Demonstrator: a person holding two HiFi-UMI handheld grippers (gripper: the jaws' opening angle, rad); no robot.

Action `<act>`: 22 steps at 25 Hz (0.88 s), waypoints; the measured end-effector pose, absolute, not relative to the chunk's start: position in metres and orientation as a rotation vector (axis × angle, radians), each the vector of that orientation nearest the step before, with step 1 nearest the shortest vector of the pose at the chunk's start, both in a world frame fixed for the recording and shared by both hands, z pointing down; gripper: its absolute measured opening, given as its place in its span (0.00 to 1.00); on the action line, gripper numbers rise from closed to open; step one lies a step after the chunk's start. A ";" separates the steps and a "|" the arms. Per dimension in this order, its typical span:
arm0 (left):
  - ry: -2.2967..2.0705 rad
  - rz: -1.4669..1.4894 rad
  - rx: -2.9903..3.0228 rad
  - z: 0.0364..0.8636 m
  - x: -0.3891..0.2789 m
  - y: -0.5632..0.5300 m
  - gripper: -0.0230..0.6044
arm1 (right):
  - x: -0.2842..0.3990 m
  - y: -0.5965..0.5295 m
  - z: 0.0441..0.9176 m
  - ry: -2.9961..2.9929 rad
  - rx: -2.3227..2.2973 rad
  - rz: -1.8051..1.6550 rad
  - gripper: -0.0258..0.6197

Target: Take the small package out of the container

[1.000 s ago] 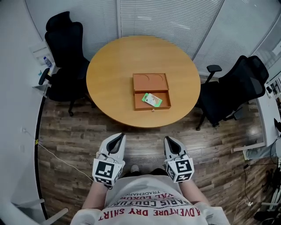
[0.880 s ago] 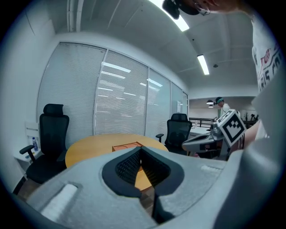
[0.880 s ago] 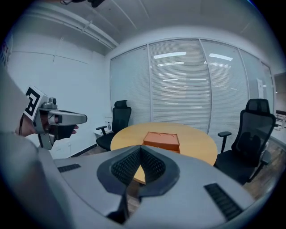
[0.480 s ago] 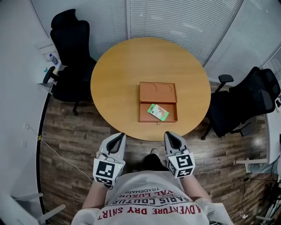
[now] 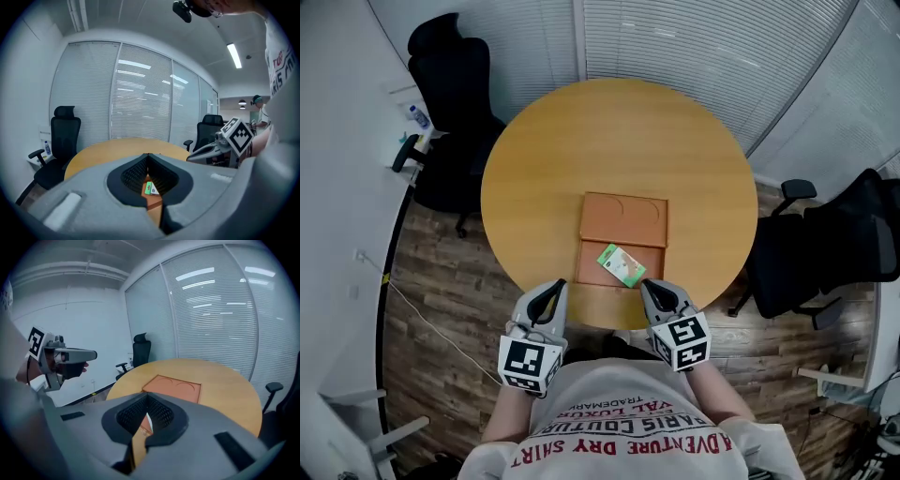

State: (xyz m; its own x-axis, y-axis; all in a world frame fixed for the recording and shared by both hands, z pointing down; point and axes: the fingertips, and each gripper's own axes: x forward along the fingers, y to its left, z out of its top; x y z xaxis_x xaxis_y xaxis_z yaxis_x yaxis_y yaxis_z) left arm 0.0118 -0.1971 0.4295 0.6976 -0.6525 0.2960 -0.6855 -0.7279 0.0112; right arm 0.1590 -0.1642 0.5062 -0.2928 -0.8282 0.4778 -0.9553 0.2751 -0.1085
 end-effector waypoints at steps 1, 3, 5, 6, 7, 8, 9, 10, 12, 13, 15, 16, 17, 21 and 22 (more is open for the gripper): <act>-1.101 0.422 2.776 0.431 0.020 -0.200 0.06 | 0.163 -0.167 0.512 -2.211 1.591 0.550 0.05; -1.089 0.434 2.770 0.435 0.032 -0.203 0.05 | 0.167 -0.173 0.522 -2.178 1.536 0.531 0.05; -1.076 0.445 2.767 0.439 0.039 -0.207 0.06 | 0.168 -0.180 0.532 -2.155 1.486 0.506 0.05; -1.072 0.451 2.765 0.441 0.041 -0.210 0.06 | 0.167 -0.183 0.536 -2.149 1.461 0.507 0.05; -1.070 0.455 2.761 0.444 0.042 -0.213 0.05 | 0.166 -0.187 0.541 -2.144 1.436 0.516 0.05; -1.070 0.459 2.757 0.446 0.043 -0.217 0.06 | 0.165 -0.191 0.546 -2.137 1.413 0.526 0.05; -1.069 0.460 2.753 0.448 0.044 -0.221 0.05 | 0.164 -0.195 0.552 -2.126 1.395 0.537 0.05; -1.066 0.460 2.751 0.451 0.045 -0.225 0.06 | 0.164 -0.199 0.560 -2.108 1.380 0.550 0.05; -1.048 0.464 2.751 0.456 0.047 -0.231 0.05 | 0.165 -0.206 0.577 -2.063 1.340 0.587 0.10; -1.034 0.474 2.752 0.460 0.047 -0.234 0.05 | 0.164 -0.208 0.587 -2.038 1.310 0.611 0.20; -1.007 0.506 2.740 0.473 0.046 -0.238 0.06 | 0.162 -0.210 0.605 -1.992 1.252 0.647 0.27; -0.995 0.517 2.727 0.479 0.045 -0.240 0.05 | 0.160 -0.213 0.611 -1.975 1.232 0.655 0.31; -0.986 0.523 2.715 0.483 0.042 -0.243 0.06 | 0.158 -0.216 0.616 -1.962 1.218 0.658 0.35; -0.958 0.544 2.697 0.499 0.029 -0.260 0.06 | 0.143 -0.233 0.630 -1.950 1.172 0.671 0.42; -0.955 0.552 2.695 0.503 0.025 -0.264 0.05 | 0.140 -0.237 0.633 -1.947 1.158 0.673 0.43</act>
